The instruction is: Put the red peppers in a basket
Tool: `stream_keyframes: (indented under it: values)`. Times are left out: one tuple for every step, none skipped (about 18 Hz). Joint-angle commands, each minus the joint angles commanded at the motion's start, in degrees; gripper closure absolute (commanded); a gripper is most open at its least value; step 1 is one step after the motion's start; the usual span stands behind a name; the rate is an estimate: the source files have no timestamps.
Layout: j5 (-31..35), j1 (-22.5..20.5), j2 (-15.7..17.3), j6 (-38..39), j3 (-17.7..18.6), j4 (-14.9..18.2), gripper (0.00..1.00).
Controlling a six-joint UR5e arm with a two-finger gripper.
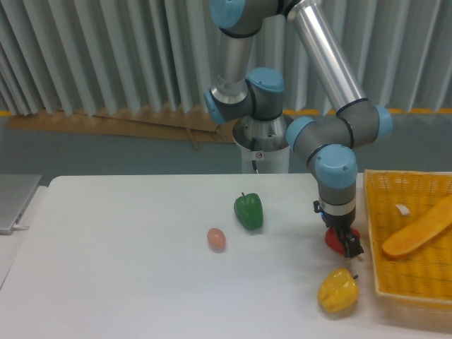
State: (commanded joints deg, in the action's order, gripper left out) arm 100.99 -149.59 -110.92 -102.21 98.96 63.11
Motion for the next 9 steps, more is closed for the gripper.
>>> stream_keyframes:
  values:
    - [0.00, -0.27, 0.00, -0.36, -0.08, 0.00, 0.00]
    - [0.00, -0.44, 0.09, -0.36, -0.09, 0.00, 0.00]
    - [0.00, -0.70, 0.09, -0.71, 0.00, 0.00, 0.00]
    - [0.00, -0.88, 0.17, -0.54, -0.08, -0.09, 0.00]
    - [-0.09, -0.80, 0.18, -0.10, -0.09, -0.09, 0.00]
    - [-0.09, -0.62, 0.18, -0.01, -0.17, -0.09, 0.00]
    - [0.00, -0.45, 0.09, 0.34, -0.35, 0.00, 0.00]
    - [0.00, -0.44, 0.09, 1.04, -0.44, 0.00, 0.00]
    - [0.00, -0.36, 0.09, 1.48, -0.61, 0.00, 0.00]
